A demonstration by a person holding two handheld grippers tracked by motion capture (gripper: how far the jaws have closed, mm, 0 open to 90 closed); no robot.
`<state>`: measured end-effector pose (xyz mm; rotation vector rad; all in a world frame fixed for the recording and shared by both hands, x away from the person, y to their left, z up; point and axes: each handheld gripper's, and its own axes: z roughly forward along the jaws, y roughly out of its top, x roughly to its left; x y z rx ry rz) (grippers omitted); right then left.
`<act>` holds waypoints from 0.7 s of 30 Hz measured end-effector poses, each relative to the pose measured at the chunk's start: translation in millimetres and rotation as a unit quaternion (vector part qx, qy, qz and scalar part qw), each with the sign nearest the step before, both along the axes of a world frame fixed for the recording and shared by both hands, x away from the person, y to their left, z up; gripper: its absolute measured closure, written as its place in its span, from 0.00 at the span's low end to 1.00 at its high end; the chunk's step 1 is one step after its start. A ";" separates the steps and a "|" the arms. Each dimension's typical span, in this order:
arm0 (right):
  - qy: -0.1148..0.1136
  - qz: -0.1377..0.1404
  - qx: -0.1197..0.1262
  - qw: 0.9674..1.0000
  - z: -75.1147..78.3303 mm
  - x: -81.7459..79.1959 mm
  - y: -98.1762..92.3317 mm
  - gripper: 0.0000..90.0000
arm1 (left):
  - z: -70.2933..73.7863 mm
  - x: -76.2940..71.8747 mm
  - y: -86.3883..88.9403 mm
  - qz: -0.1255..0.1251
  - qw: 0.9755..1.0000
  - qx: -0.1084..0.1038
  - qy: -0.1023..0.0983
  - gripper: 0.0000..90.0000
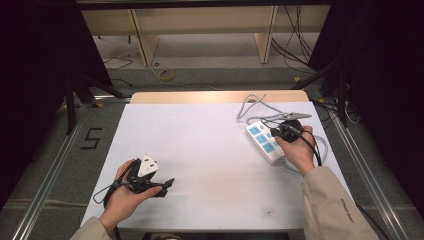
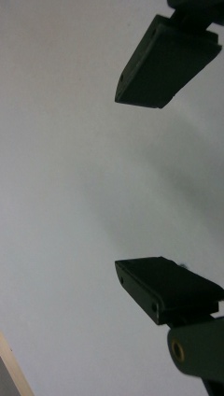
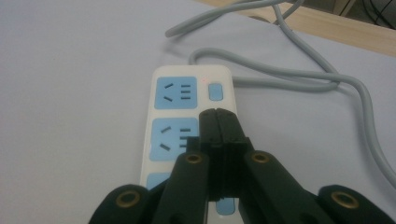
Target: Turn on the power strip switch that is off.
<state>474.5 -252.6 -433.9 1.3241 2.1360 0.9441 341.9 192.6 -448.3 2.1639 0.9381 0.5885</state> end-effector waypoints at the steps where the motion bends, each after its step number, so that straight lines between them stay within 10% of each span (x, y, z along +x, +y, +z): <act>1: 0.002 0.000 0.000 1.000 -0.4 1.0 0.3 1.00 | -0.1 0.1 -0.1 0.000 1.000 0.000 0.000 0.18; 21: 0.030 -0.009 -0.010 0.999 -6.2 21.8 1.8 1.00 | -0.4 0.2 -0.8 -0.002 1.000 0.000 0.002 0.18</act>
